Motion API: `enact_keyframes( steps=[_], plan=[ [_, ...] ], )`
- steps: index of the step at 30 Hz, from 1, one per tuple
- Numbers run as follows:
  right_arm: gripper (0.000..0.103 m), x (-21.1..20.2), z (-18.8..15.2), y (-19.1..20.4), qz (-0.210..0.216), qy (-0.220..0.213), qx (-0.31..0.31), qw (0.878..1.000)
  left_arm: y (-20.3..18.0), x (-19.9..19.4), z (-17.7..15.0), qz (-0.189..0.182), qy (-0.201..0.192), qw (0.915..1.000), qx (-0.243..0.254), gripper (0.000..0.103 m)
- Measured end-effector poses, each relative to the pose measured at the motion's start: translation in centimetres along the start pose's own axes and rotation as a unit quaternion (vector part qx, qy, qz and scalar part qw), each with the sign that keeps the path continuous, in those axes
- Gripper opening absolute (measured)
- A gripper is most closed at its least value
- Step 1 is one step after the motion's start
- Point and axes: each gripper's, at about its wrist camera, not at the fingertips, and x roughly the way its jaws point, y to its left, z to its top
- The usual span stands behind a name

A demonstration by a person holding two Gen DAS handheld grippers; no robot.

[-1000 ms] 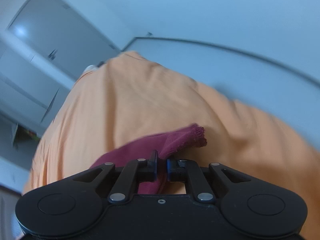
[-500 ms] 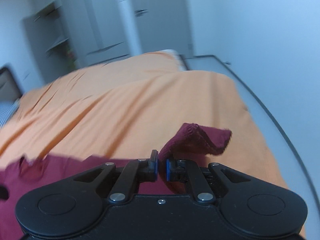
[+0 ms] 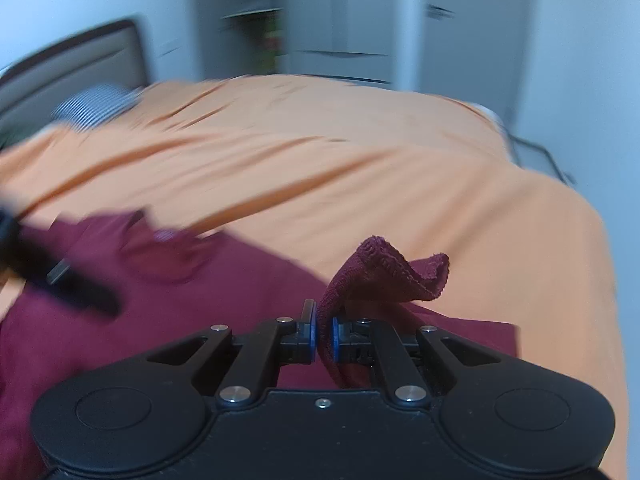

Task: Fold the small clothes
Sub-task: 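Carry the held cuff across the shirt body toward the left gripper, then close the left gripper on the cuff while the right gripper opens and releases it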

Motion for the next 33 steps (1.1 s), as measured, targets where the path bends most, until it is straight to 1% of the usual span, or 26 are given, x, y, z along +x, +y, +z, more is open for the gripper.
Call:
enact_keyframes(
  steps=[2, 6, 8, 10, 12, 14, 15, 16, 18, 20, 21, 22, 24, 25, 26, 27, 30, 33],
  plan=[
    [0.007, 0.8, -0.1, 2.8, 0.011, 0.007, -0.054, 0.998, 1.2, 0.5, 0.4, 0.002, 0.004, 1.0000, -0.008, 0.103],
    [0.007, 2.4, -0.5, 6.4, 0.033, 0.023, -0.096, 0.995, 2.9, 1.7, 1.0, -0.004, 0.019, 0.9996, -0.020, 0.103],
    [0.007, 3.0, -0.7, 7.8, 0.042, 0.033, -0.115, 0.992, 3.2, 2.3, 1.3, -0.005, 0.027, 0.9995, -0.018, 0.103],
    [0.007, 3.8, -1.1, 9.0, 0.041, 0.047, -0.136, 0.989, 3.2, 2.7, 1.3, -0.009, 0.032, 0.9994, -0.010, 0.103],
    [0.007, 3.9, -1.5, 9.8, 0.044, 0.049, -0.147, 0.987, 3.4, 3.3, 1.4, -0.016, 0.036, 0.9992, -0.010, 0.103],
    [0.007, 4.1, -1.6, 10.2, 0.046, 0.054, -0.153, 0.986, 3.8, 4.2, 1.6, -0.014, 0.044, 0.9985, -0.030, 0.103],
    [0.007, 4.2, -1.7, 10.5, 0.048, 0.054, -0.154, 0.985, 3.9, 4.6, 1.7, -0.023, 0.053, 0.9978, -0.032, 0.102],
    [0.007, 4.2, -1.7, 10.6, 0.049, 0.055, -0.154, 0.985, 4.0, 4.9, 1.9, -0.032, 0.055, 0.9975, -0.032, 0.102],
    [0.007, 4.0, -1.8, 10.8, 0.048, 0.053, -0.159, 0.985, 3.9, 5.3, 2.2, -0.034, 0.049, 0.9978, -0.031, 0.102],
    [0.007, 3.9, -2.1, 11.3, 0.045, 0.054, -0.176, 0.982, 3.9, 5.3, 2.5, -0.062, 0.044, 0.9963, -0.040, 0.102],
    [0.007, 3.8, -2.3, 11.7, 0.042, 0.054, -0.191, 0.979, 4.1, 5.2, 2.7, -0.080, 0.044, 0.9946, -0.049, 0.102],
    [0.007, 3.7, -2.6, 12.3, 0.034, 0.053, -0.216, 0.974, 4.2, 5.2, 2.7, -0.090, 0.045, 0.9934, -0.054, 0.102],
    [0.008, 3.3, -3.3, 13.8, 0.021, 0.038, -0.277, 0.960, 4.3, 5.1, 2.7, -0.083, 0.047, 0.9940, -0.053, 0.102],
    [0.008, 3.3, -3.4, 14.4, 0.024, 0.040, -0.291, 0.956, 4.3, 5.3, 2.7, -0.077, 0.050, 0.9944, -0.052, 0.102],
    [0.008, 3.5, -3.6, 14.9, 0.026, 0.047, -0.298, 0.953, 4.5, 5.4, 2.6, -0.072, 0.054, 0.9945, -0.053, 0.102],
    [0.008, 3.8, -3.7, 15.1, 0.029, 0.053, -0.293, 0.954, 4.6, 5.4, 2.5, -0.068, 0.057, 0.9946, -0.053, 0.102],
    [0.008, 3.8, -3.6, 15.0, 0.037, 0.054, -0.270, 0.961, 4.8, 5.7, 2.5, -0.062, 0.061, 0.9951, -0.045, 0.102],
    [0.007, 3.5, -3.6, 15.0, 0.040, 0.051, -0.270, 0.961, 4.8, 6.5, 2.5, -0.063, 0.072, 0.9943, -0.046, 0.097]
  ],
)
